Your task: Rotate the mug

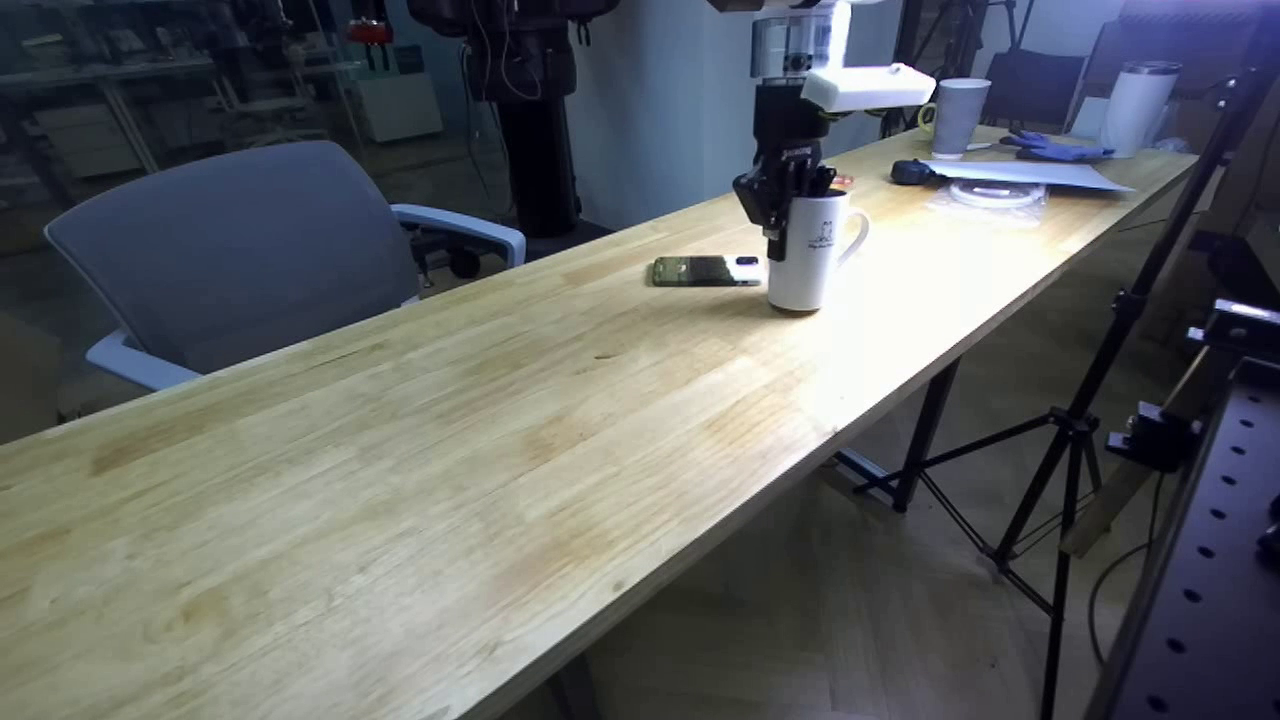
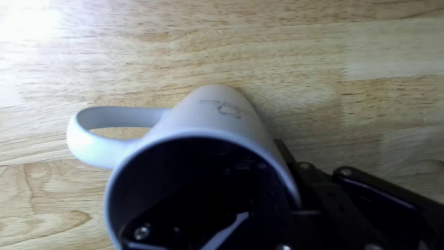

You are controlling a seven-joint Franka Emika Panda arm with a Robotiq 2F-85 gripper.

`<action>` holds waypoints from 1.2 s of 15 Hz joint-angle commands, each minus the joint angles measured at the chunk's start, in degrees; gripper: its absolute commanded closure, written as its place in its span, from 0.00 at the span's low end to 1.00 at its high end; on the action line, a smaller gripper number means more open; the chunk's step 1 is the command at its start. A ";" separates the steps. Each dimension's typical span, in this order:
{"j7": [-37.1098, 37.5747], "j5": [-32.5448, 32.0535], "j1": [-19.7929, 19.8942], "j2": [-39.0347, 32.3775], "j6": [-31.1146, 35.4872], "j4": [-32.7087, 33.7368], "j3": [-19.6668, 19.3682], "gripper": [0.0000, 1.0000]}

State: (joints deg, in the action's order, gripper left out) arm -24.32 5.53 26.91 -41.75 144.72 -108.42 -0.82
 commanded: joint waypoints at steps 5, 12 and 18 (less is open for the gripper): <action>-7.64 -14.91 -4.83 0.43 -1.12 0.02 -4.84 0.98; -27.18 -18.75 -2.10 1.18 -2.07 -0.57 -1.99 0.98; -45.68 -17.82 -0.77 1.80 -3.15 -0.97 -0.51 0.98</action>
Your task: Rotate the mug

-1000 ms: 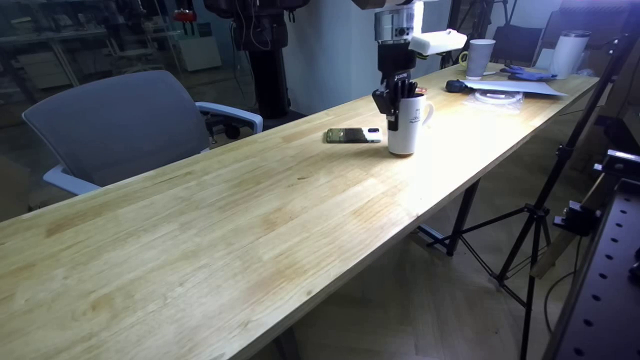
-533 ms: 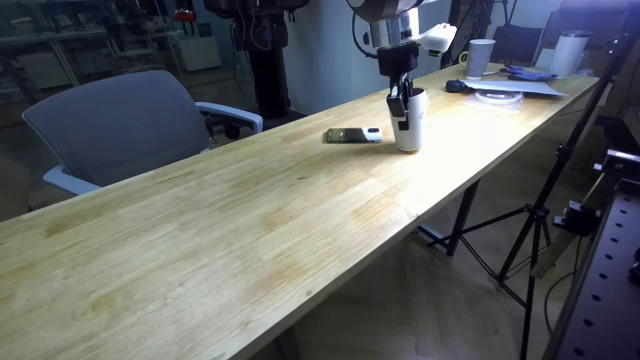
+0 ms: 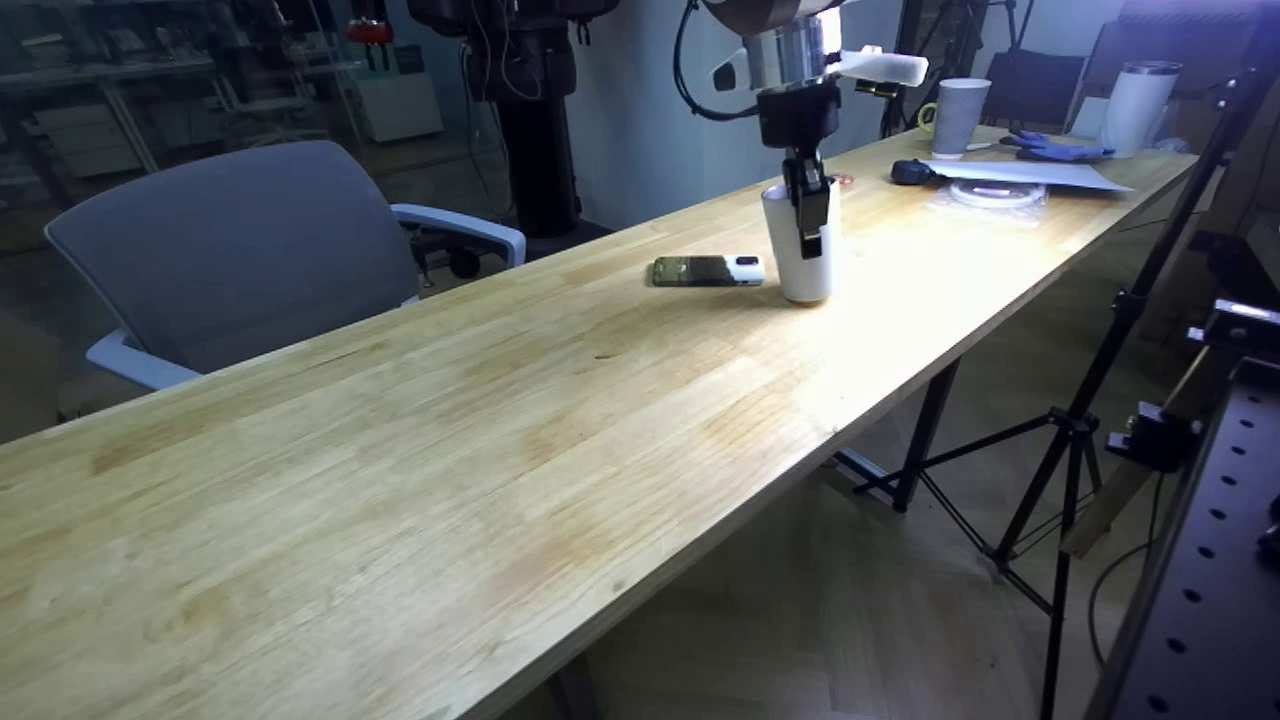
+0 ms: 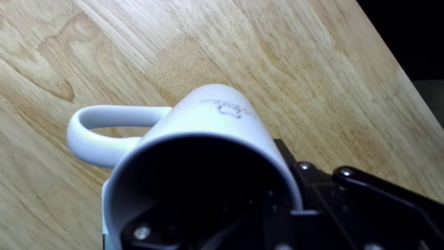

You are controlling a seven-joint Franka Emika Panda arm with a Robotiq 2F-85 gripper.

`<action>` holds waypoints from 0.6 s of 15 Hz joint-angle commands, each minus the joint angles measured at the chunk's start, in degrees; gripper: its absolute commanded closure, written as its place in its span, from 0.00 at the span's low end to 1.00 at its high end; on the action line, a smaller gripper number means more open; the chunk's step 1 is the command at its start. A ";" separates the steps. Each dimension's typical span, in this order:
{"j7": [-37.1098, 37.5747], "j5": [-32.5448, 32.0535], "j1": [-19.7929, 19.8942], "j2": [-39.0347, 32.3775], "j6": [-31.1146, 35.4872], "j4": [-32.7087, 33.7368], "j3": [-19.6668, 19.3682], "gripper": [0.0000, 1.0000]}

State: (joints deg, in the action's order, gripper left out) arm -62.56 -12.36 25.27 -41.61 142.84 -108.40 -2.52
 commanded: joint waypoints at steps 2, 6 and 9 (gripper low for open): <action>-13.33 -0.47 0.65 1.76 -1.17 -1.10 0.95 0.98; -23.65 -0.97 -0.18 1.90 -1.92 -1.07 0.36 0.98; -23.63 -0.25 -2.07 2.08 1.45 -2.28 -1.42 0.98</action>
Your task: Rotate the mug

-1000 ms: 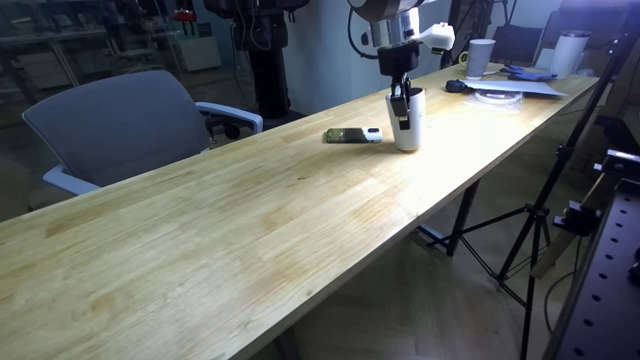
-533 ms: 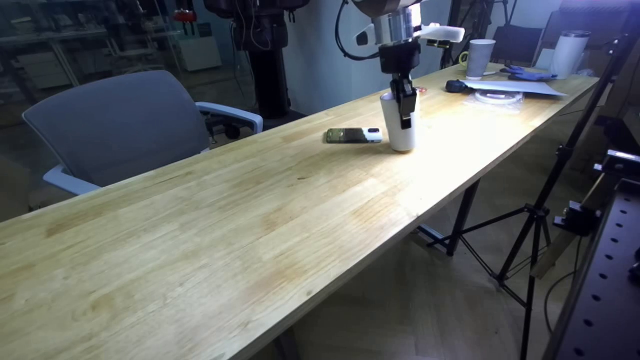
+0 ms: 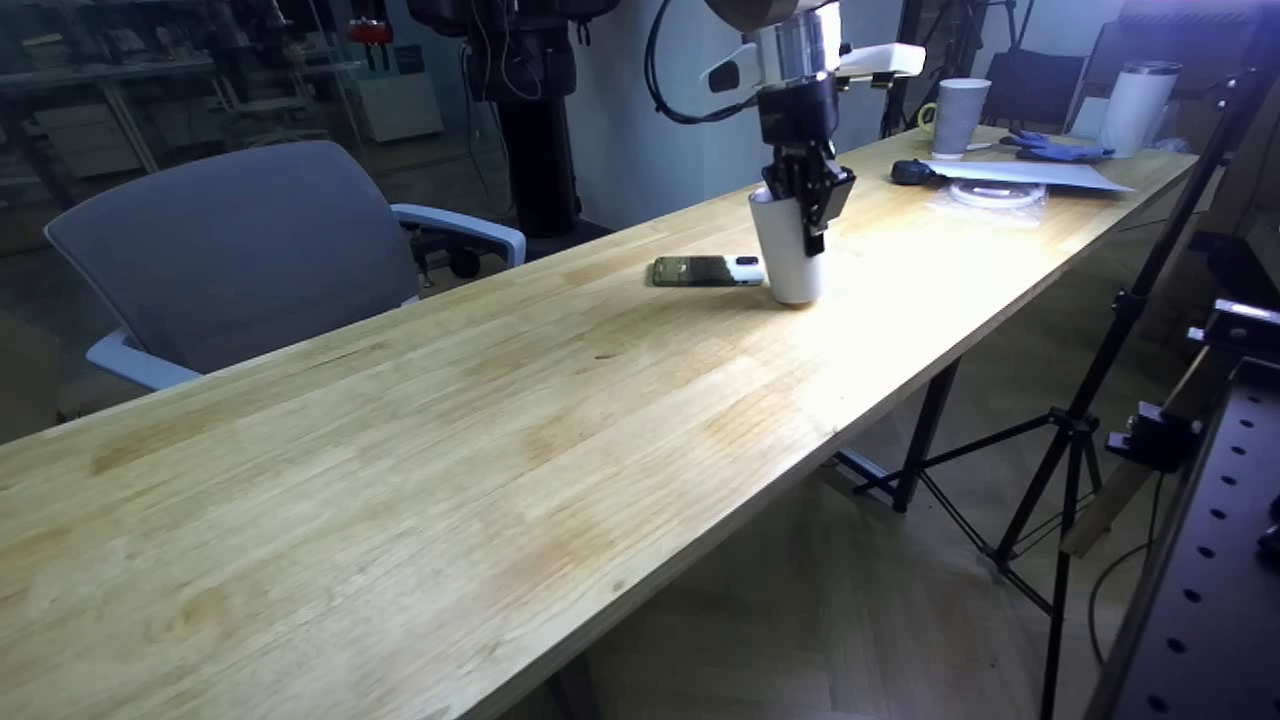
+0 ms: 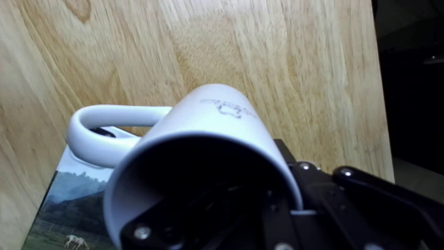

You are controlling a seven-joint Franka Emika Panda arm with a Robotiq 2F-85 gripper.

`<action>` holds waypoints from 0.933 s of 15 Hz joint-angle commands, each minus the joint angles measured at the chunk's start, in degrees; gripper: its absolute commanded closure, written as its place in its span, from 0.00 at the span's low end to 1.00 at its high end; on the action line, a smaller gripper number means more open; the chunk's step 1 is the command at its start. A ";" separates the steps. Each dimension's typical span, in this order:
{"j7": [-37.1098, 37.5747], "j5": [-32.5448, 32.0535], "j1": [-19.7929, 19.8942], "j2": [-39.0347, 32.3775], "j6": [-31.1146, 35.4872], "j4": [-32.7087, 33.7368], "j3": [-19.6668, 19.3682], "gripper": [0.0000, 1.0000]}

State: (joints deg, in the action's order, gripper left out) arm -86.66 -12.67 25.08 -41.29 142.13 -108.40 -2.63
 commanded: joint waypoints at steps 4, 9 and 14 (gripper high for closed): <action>-0.62 2.44 -0.59 2.42 9.45 -5.43 0.04 0.98; -3.62 6.08 1.90 3.46 10.35 -7.49 2.72 0.98; -4.87 13.09 4.34 3.42 12.56 -8.52 5.71 0.98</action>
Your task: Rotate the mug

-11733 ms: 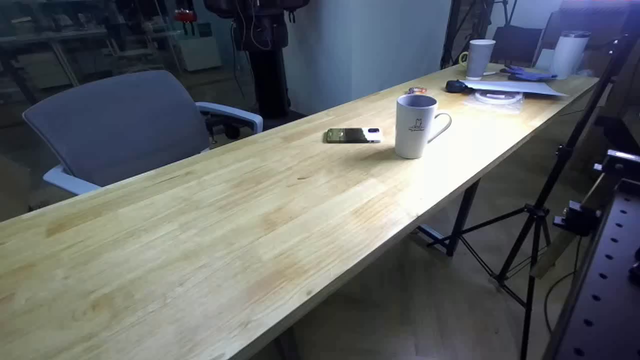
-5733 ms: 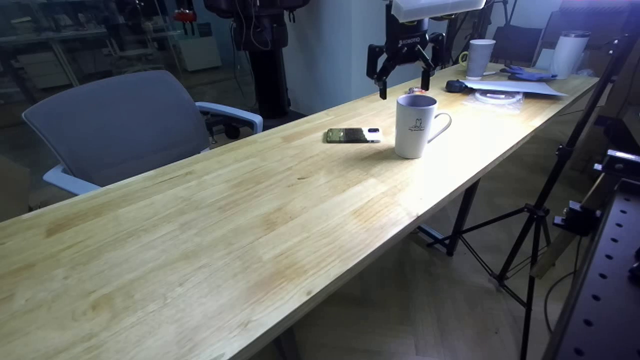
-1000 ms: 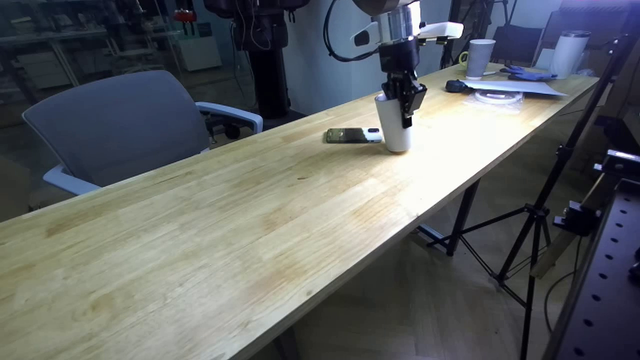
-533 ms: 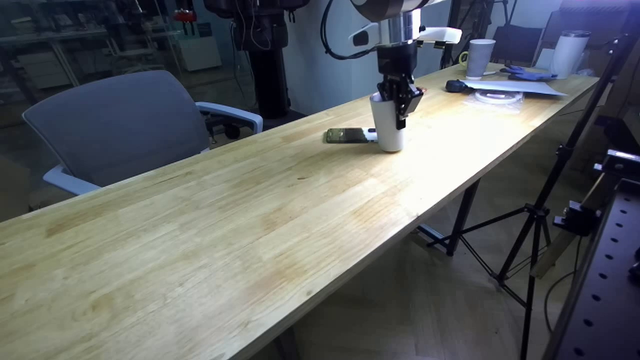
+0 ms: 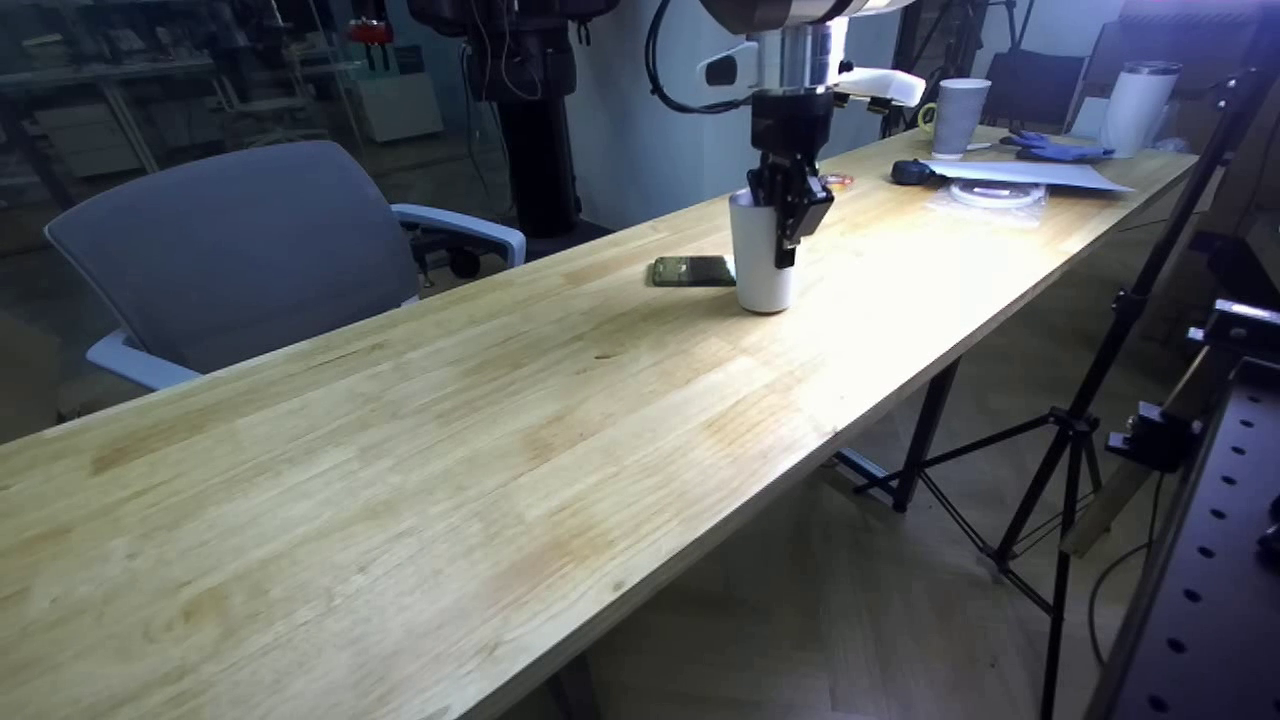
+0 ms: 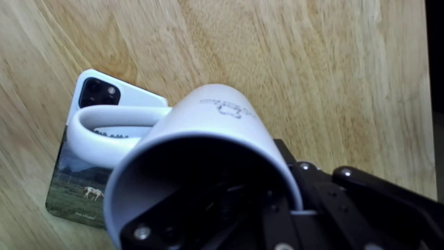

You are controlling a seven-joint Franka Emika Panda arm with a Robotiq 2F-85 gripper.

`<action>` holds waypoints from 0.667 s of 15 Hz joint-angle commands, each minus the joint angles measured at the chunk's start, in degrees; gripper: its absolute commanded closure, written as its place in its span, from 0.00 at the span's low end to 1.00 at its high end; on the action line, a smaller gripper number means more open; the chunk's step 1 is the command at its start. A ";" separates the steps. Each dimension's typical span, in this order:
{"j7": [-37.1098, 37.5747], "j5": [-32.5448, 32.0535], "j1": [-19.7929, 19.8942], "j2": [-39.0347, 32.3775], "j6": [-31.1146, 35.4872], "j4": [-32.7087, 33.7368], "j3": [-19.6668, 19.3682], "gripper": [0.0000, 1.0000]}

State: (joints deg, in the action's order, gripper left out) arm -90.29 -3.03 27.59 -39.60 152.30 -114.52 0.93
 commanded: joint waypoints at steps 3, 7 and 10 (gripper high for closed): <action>-0.63 6.00 2.47 1.41 6.47 -3.55 2.98 0.98; 0.18 6.02 2.53 1.08 10.30 -4.76 3.02 0.98; 1.36 5.36 1.79 1.01 11.34 -5.15 2.28 0.66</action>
State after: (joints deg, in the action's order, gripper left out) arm -90.39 2.33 29.42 -39.51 161.66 -118.35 3.19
